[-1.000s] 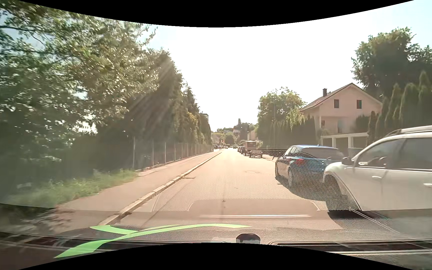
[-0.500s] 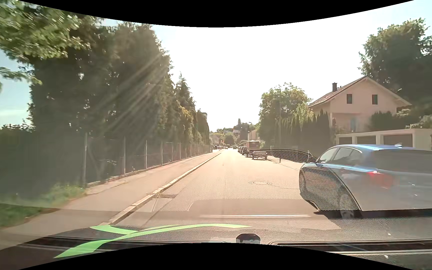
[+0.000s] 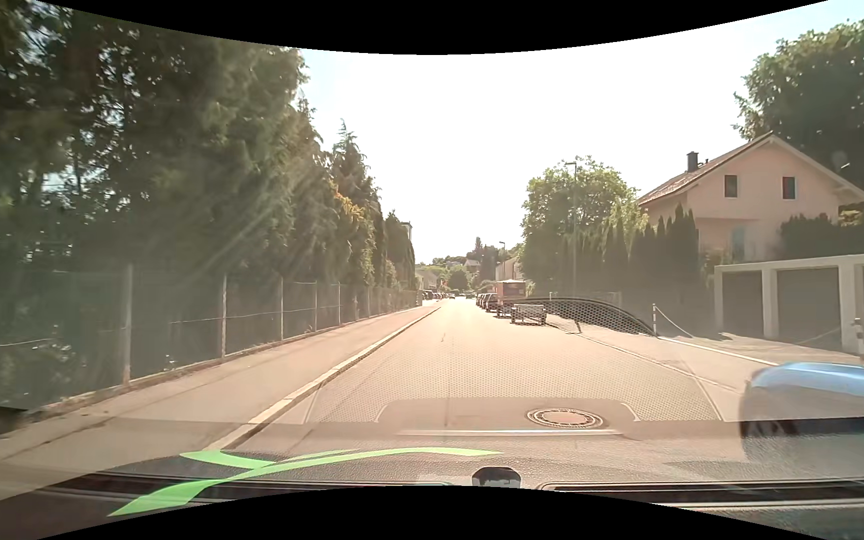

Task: Follow the waypoints while adhering to traffic rules and regulations

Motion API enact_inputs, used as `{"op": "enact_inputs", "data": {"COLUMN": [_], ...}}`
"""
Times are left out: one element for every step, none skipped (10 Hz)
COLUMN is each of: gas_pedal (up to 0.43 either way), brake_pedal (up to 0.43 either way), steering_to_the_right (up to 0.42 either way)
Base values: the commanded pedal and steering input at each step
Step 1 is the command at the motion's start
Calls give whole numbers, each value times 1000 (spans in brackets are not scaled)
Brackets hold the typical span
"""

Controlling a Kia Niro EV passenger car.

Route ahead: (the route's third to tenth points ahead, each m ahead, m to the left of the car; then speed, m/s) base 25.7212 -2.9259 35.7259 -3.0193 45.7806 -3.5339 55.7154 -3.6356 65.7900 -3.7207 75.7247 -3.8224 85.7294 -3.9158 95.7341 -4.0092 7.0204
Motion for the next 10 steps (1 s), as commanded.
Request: {"op": "enact_inputs", "data": {"gas_pedal": [98,110,110,110,110,110,118,118,118,118], "brake_pedal": [0,0,0,0,0,0,0,0,0,0], "steering_to_the_right": [0,0,0,0,0,-1,-1,0,0,-2]}}
